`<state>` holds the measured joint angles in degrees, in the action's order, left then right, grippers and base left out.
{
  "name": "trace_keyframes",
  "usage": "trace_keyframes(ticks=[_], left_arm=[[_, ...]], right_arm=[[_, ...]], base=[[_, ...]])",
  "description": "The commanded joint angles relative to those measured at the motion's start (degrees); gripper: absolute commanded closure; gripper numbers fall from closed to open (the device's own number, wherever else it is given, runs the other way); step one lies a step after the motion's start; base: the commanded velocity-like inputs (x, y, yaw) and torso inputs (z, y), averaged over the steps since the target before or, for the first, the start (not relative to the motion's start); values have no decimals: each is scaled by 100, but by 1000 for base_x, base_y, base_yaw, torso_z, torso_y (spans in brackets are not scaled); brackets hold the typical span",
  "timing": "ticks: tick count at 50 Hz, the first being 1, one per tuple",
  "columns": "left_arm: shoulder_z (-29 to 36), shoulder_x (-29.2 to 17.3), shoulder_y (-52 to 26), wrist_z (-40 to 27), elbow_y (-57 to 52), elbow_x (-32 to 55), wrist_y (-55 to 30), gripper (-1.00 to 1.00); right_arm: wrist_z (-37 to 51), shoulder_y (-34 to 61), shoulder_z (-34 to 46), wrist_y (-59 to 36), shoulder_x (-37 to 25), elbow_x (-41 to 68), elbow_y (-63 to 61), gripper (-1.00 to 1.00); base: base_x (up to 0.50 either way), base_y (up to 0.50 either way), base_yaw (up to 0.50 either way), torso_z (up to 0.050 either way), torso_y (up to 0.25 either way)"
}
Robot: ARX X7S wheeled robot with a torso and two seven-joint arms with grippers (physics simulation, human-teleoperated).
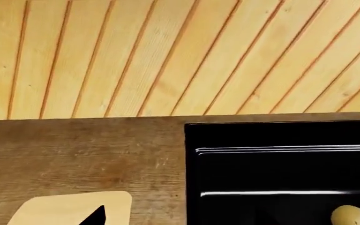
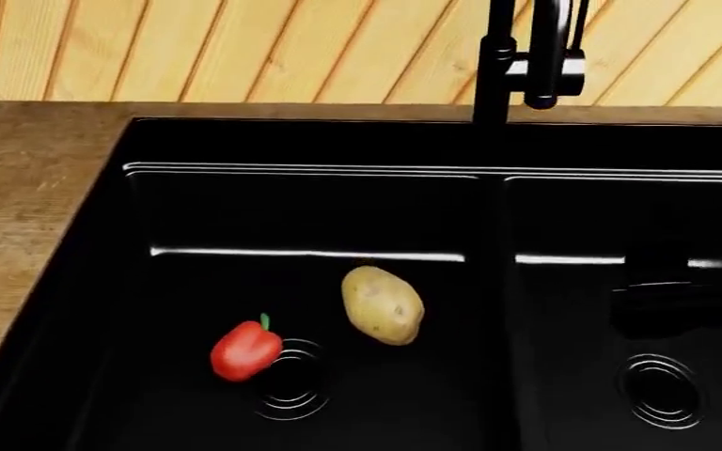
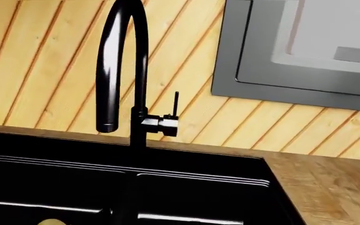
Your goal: Pick the vegetables from the sink and place them on the cutting board.
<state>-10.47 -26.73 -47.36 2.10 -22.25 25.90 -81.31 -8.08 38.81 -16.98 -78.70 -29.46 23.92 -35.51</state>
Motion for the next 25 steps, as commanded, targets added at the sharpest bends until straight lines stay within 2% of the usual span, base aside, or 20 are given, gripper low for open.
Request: trace_keyframes(ticks=[1,15,25], left_arm=[[-49,35,-37,24,50,-14,-48,-100],[-68,25,45,8,76,15,31,-100],[-70,53,188,-36,88,7,113,-100]], right_arm=[[-49,-4,-52,-54,94,-23,72,-100],[9,99,146,-6,63,-20,98,-100],[-7,-115,164,185,46,-40,116,-100]], base=[[469,-47,0,0,0],[441,-43,0,0,1],[312,-30,0,0,1]])
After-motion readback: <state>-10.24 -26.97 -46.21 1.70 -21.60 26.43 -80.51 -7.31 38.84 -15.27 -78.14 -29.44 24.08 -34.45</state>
